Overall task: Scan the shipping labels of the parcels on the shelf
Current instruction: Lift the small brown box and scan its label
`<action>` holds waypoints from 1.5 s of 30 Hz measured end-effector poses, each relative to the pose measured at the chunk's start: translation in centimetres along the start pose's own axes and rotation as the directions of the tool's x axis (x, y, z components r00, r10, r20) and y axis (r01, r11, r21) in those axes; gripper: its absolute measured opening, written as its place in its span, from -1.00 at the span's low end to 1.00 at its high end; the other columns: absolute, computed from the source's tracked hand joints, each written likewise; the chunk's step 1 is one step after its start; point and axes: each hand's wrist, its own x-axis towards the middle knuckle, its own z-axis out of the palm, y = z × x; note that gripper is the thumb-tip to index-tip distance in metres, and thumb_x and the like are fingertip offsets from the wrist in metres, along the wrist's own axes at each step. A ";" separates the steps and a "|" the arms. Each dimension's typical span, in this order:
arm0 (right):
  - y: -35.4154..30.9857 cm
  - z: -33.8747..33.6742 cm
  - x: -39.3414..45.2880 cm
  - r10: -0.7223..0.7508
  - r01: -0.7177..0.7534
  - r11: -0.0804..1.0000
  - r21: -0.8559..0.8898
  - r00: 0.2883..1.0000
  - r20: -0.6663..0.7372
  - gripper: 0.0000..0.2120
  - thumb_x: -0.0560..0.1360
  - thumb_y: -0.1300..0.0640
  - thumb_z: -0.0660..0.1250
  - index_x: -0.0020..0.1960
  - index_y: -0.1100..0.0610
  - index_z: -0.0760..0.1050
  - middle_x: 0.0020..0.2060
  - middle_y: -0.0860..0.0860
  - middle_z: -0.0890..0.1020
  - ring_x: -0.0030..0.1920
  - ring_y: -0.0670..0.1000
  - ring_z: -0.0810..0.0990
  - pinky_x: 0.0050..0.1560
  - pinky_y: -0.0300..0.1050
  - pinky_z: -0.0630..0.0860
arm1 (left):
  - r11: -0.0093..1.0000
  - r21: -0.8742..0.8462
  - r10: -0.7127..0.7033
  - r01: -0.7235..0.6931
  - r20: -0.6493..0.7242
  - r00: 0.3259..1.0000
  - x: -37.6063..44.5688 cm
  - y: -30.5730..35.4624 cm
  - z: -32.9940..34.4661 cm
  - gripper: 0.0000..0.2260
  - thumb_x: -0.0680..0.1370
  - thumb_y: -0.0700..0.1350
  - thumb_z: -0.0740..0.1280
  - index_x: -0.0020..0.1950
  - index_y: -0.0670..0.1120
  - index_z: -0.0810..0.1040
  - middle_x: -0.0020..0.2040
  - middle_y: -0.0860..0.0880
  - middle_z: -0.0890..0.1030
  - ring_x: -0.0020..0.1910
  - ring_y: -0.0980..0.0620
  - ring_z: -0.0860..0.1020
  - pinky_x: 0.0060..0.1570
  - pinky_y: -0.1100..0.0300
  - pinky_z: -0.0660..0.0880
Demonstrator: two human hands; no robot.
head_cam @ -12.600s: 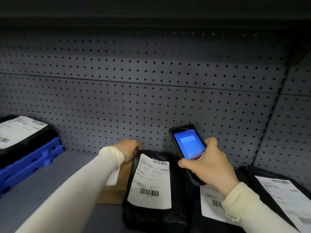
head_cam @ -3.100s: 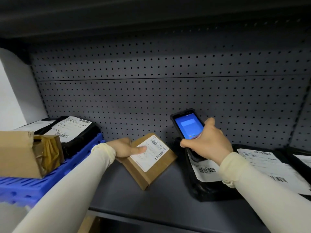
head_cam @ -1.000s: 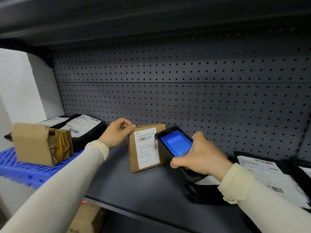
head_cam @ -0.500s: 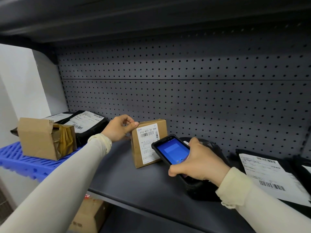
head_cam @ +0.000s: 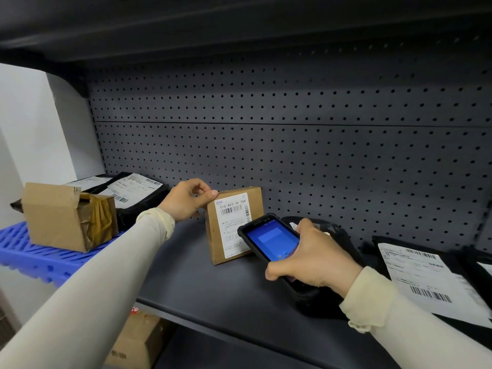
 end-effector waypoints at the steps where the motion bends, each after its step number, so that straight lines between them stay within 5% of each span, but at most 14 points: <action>1: 0.0 0.1 0.0 0.004 -0.004 1.000 0.002 1.000 0.003 -0.29 0.13 -0.10 0.56 0.12 0.06 0.27 -0.18 -0.06 0.57 -0.12 -0.04 0.59 0.01 0.05 0.62 | 1.000 0.000 0.000 0.000 0.003 1.000 0.1 0.0 0.0 -0.83 0.49 0.03 0.39 -0.11 -0.06 0.53 -0.08 -0.11 0.60 -0.18 -0.01 0.58 -0.31 0.16 0.53; 12: 0.2 0.6 0.3 0.023 -0.021 0.998 0.060 1.000 -0.021 -0.17 0.14 -0.07 0.55 0.27 0.16 0.25 -0.37 -0.08 0.62 -0.24 -0.07 0.59 -0.12 -0.06 0.60 | 0.999 0.035 0.015 -0.015 0.007 1.000 0.1 -0.3 0.0 -0.82 0.51 0.06 0.34 -0.07 -0.05 0.52 -0.03 -0.19 0.61 -0.10 -0.06 0.59 -0.16 0.02 0.58; 22: 0.3 0.5 1.3 0.041 -0.027 0.990 0.136 0.994 -0.097 -0.33 0.19 -0.08 0.54 0.10 0.12 0.24 -0.28 -0.03 0.60 -0.17 0.00 0.62 -0.06 0.03 0.60 | 1.000 -0.015 -0.003 0.003 0.049 0.999 0.0 -1.1 0.3 -0.86 0.51 -0.03 0.37 -0.01 0.04 0.45 -0.07 -0.06 0.52 -0.07 -0.04 0.52 0.01 -0.11 0.55; 27: 0.4 0.6 2.0 0.043 -0.011 0.984 0.176 0.983 -0.177 -0.37 0.21 -0.08 0.53 0.05 0.11 0.23 -0.21 -0.02 0.57 -0.17 -0.01 0.60 -0.12 -0.01 0.58 | 0.984 -0.172 -0.048 0.054 0.043 0.998 0.2 0.0 0.6 -0.88 0.57 -0.10 0.29 0.00 -0.14 0.45 -0.22 -0.05 0.54 -0.33 0.04 0.52 -0.41 0.23 0.53; 34: 0.5 0.4 3.0 0.058 -0.005 0.972 0.235 0.974 -0.220 -0.37 0.22 -0.05 0.52 0.07 0.12 0.23 -0.26 -0.03 0.56 -0.23 -0.03 0.57 -0.21 -0.06 0.54 | 0.942 -0.198 -0.200 0.269 0.310 0.929 0.2 -0.5 0.4 -0.82 0.62 -0.07 0.19 -0.13 -0.10 0.46 -0.49 0.11 0.52 -0.57 0.18 0.43 -0.44 0.24 0.42; 40: 0.6 0.5 4.1 0.073 -0.015 0.972 0.234 0.967 -0.244 -0.36 0.16 -0.09 0.51 0.03 0.09 0.21 -0.19 0.03 0.63 -0.16 0.04 0.62 -0.14 0.02 0.61 | 0.927 -0.154 -0.244 0.341 0.441 0.863 0.7 -1.6 1.3 -0.79 0.63 -0.04 0.17 -0.11 -0.10 0.49 -0.39 0.04 0.55 -0.50 0.14 0.50 -0.42 0.25 0.48; 45: 0.6 0.3 4.4 0.093 -0.032 0.973 0.229 0.961 -0.262 -0.37 0.19 -0.08 0.53 0.03 0.09 0.22 -0.17 0.02 0.58 -0.17 0.02 0.61 -0.18 -0.01 0.59 | 0.920 -0.014 -0.330 0.391 0.510 0.794 1.3 -3.9 2.6 -0.78 0.62 0.00 0.19 0.00 -0.12 0.52 -0.10 -0.11 0.64 -0.12 -0.05 0.63 -0.18 0.08 0.58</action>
